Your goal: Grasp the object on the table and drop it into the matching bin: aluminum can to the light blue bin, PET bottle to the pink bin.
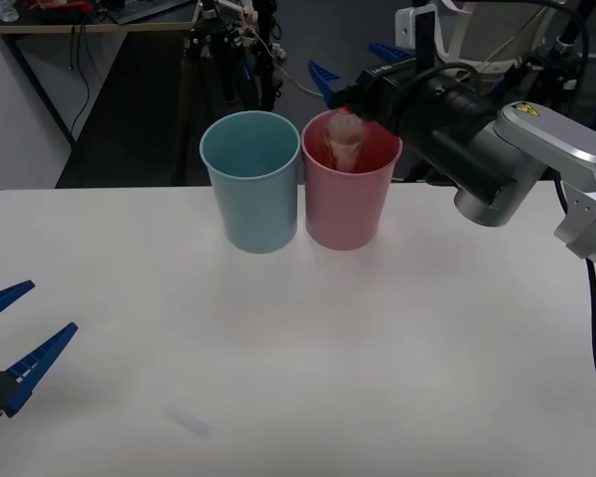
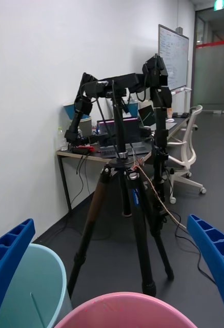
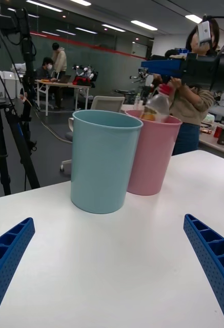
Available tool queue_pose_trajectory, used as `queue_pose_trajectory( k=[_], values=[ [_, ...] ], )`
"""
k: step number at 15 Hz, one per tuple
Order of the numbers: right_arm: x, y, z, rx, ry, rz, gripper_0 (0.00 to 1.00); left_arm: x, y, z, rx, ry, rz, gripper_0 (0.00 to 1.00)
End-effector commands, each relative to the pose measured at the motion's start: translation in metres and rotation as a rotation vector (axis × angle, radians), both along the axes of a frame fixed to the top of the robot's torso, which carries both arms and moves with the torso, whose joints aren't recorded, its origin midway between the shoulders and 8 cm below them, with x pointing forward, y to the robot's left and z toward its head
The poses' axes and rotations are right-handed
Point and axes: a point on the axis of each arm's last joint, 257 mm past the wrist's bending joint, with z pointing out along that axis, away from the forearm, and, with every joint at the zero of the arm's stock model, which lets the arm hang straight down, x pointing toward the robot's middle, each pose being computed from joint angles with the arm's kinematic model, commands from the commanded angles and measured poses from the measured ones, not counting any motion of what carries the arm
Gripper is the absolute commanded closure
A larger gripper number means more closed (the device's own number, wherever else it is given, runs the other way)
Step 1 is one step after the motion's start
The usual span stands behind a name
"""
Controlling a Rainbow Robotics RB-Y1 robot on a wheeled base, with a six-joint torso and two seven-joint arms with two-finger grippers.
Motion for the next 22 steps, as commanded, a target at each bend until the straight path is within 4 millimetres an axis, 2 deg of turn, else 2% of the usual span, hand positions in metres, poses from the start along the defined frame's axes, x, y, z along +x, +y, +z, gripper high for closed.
queue_pose_trajectory(
  k=[1, 9, 11, 14, 17, 19, 22],
  values=[
    [0.000, 0.000, 0.002, -0.009, -0.010, -0.007, 0.00, 0.000, 0.000, 0.000, 0.000, 0.000, 0.000, 0.00],
    [-0.002, 0.001, 0.008, -0.002, -0.020, -0.009, 0.00, 0.000, 0.000, 0.000, 0.000, 0.000, 0.000, 0.00],
    [-0.006, -0.008, 0.014, -0.004, -0.029, -0.014, 0.00, 0.000, 0.000, 0.000, 0.000, 0.000, 0.000, 0.00],
    [-0.028, -0.021, 0.028, 0.010, -0.046, 0.007, 0.00, 0.000, 0.000, 0.000, 0.000, 0.000, 0.000, 0.00],
    [-0.052, -0.035, 0.032, 0.031, -0.026, 0.034, 0.00, 0.000, 0.000, 0.000, 0.000, 0.000, 0.000, 0.00],
    [-0.066, -0.048, 0.034, 0.033, -0.023, 0.039, 0.00, 0.000, 0.000, 0.000, 0.000, 0.000, 0.000, 0.00],
    [-0.087, -0.067, 0.023, 0.030, -0.023, 0.032, 0.00, 0.000, 0.000, 0.000, 0.000, 0.000, 0.000, 0.00]
  ],
)
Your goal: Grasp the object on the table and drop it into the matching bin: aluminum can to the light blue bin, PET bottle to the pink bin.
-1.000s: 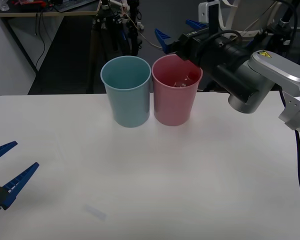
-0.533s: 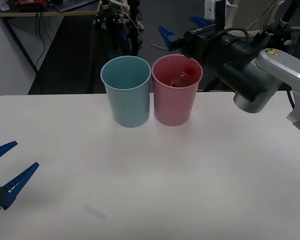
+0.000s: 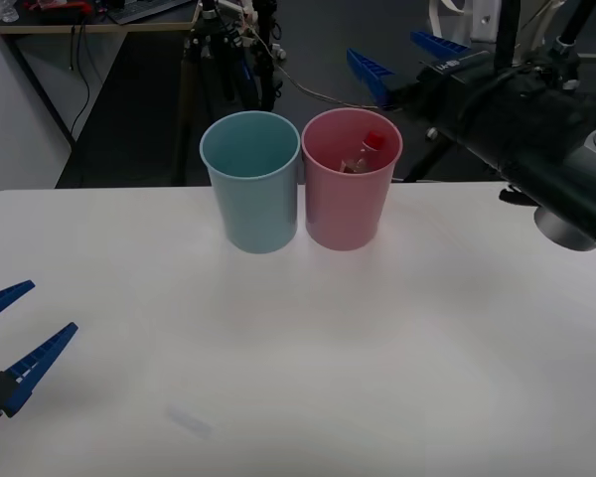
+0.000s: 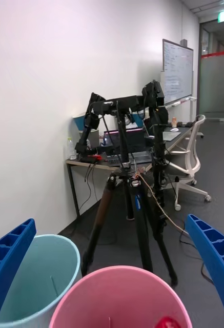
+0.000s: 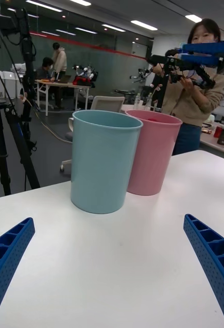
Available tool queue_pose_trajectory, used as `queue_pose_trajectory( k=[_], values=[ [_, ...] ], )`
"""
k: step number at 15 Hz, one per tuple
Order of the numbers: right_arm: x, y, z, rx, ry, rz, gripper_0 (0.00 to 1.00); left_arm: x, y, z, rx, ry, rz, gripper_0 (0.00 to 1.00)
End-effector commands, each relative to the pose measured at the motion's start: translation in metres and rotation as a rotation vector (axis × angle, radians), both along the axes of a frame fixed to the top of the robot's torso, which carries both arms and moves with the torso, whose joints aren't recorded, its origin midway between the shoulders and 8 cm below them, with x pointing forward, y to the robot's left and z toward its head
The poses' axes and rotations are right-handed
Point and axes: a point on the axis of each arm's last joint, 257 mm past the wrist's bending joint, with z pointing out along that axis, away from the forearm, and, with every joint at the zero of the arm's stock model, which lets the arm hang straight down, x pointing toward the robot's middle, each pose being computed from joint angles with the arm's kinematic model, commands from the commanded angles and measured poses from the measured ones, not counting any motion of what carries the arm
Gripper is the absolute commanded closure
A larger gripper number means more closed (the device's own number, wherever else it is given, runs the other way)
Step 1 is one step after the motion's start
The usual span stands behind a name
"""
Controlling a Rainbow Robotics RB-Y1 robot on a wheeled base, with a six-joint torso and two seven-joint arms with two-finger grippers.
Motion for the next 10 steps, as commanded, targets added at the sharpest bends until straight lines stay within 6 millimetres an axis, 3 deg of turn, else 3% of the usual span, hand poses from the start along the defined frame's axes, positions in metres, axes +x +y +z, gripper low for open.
queue_pose_trajectory(
  k=[1, 10],
  values=[
    [-0.022, -0.017, -0.008, 0.005, -0.006, -0.006, 0.00, 0.000, 0.000, 0.000, 0.000, 0.000, 0.000, 0.00],
    [-0.101, -0.071, -0.050, 0.016, 0.051, 0.062, 0.00, 0.000, 0.000, 0.000, 0.000, 0.000, 0.000, 0.00]
  ],
)
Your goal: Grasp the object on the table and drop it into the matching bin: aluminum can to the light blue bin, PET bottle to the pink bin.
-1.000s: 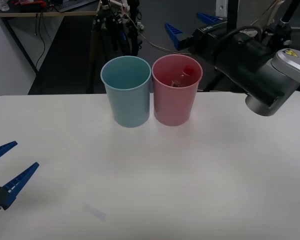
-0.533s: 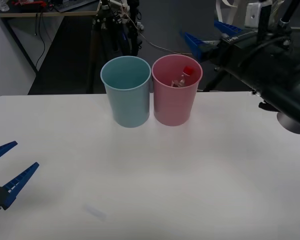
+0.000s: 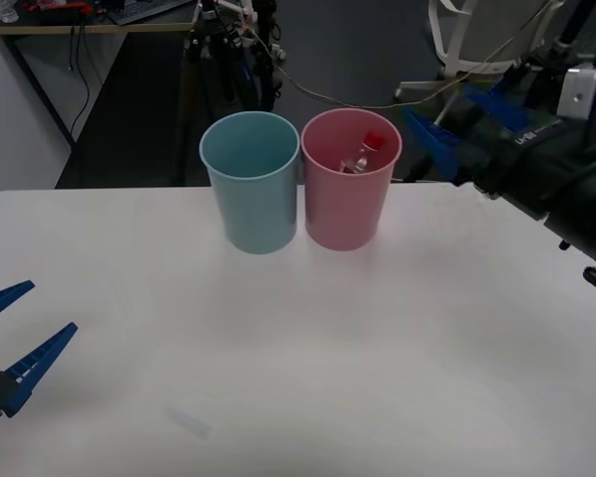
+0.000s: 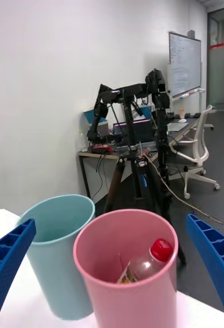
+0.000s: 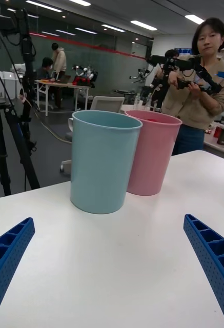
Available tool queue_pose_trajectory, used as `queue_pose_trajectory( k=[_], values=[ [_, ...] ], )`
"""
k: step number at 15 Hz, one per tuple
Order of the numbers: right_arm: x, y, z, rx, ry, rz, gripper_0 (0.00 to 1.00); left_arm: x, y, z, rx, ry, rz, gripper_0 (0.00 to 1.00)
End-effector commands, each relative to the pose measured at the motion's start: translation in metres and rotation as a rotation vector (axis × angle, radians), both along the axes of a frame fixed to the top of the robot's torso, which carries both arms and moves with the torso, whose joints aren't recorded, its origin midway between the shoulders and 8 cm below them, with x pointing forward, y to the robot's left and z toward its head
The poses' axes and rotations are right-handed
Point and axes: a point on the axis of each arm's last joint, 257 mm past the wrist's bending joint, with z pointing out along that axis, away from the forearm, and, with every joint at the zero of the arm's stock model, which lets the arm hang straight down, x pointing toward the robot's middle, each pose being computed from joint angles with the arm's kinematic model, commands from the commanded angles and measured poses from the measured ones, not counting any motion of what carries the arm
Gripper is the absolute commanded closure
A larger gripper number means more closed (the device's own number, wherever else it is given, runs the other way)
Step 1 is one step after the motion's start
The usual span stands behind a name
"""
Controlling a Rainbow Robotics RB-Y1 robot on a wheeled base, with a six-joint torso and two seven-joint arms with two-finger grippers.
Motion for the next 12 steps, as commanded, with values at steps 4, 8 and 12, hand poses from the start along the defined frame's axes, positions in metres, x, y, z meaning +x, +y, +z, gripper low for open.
queue_pose_trajectory(
  k=[4, 8, 12],
  values=[
    [-0.045, -0.043, -0.033, -0.012, 0.060, -0.037, 0.00, 0.000, 0.000, 0.000, 0.000, 0.000, 0.000, 0.00],
    [-0.070, -0.070, -0.061, -0.006, 0.094, -0.074, 0.00, 0.000, 0.000, 0.000, 0.000, 0.000, 0.000, 0.00],
    [-0.096, -0.084, -0.088, -0.007, 0.149, -0.106, 0.00, 0.000, 0.000, 0.000, 0.000, 0.000, 0.000, 0.00]
  ],
)
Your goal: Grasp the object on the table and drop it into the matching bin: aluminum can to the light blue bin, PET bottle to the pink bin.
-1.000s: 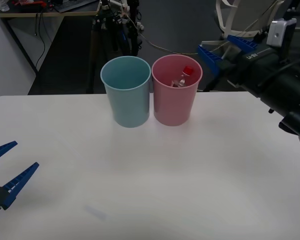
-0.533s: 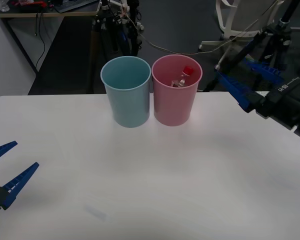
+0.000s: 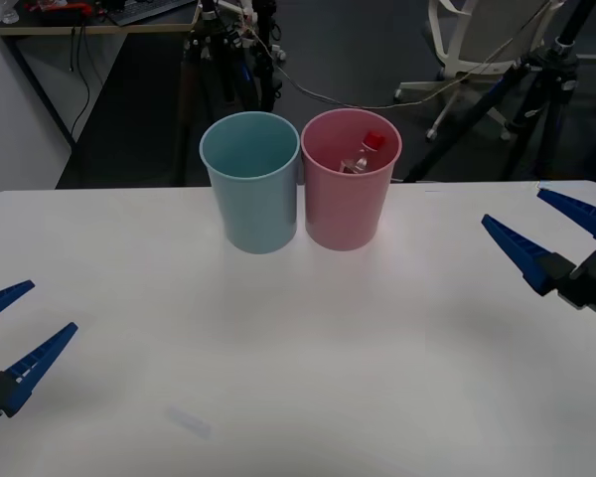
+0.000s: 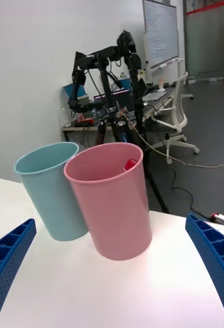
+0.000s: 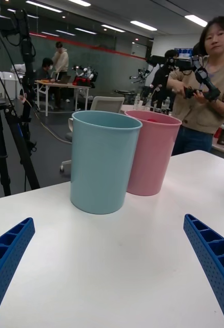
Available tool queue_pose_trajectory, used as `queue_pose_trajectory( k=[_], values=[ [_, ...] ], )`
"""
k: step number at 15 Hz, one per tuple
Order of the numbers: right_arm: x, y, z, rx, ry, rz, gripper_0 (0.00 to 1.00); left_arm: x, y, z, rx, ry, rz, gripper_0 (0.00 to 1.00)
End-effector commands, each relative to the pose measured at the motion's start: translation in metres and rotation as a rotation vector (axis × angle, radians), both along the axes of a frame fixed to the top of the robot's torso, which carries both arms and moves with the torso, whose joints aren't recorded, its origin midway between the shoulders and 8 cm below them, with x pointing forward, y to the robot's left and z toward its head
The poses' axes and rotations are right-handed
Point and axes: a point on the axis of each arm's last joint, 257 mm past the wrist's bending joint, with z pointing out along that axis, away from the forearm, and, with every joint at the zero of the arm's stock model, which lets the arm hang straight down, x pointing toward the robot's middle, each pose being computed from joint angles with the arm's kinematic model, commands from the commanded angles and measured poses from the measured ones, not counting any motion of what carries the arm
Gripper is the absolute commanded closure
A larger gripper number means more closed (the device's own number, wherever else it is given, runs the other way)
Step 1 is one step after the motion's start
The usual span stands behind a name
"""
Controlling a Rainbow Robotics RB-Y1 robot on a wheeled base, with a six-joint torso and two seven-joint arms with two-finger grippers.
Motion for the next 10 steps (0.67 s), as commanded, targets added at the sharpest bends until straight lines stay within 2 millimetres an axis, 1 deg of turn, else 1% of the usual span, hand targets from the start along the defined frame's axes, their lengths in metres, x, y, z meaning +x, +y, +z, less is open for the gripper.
queue_pose_trajectory(
  k=[1, 5, 8, 10],
  values=[
    [-0.017, -0.007, -0.019, -0.005, 0.040, -0.021, 0.00, 0.000, 0.000, 0.000, 0.000, 0.000, 0.000, 0.00],
    [-0.045, -0.018, -0.047, -0.026, 0.104, -0.036, 0.00, 0.000, 0.000, 0.000, 0.000, 0.000, 0.000, 0.00],
    [-0.059, -0.022, -0.062, -0.039, 0.147, -0.034, 0.00, 0.000, 0.000, 0.000, 0.000, 0.000, 0.000, 0.00],
    [-0.064, -0.022, -0.068, -0.038, 0.166, -0.035, 0.00, 0.000, 0.000, 0.000, 0.000, 0.000, 0.000, 0.00]
  ],
)
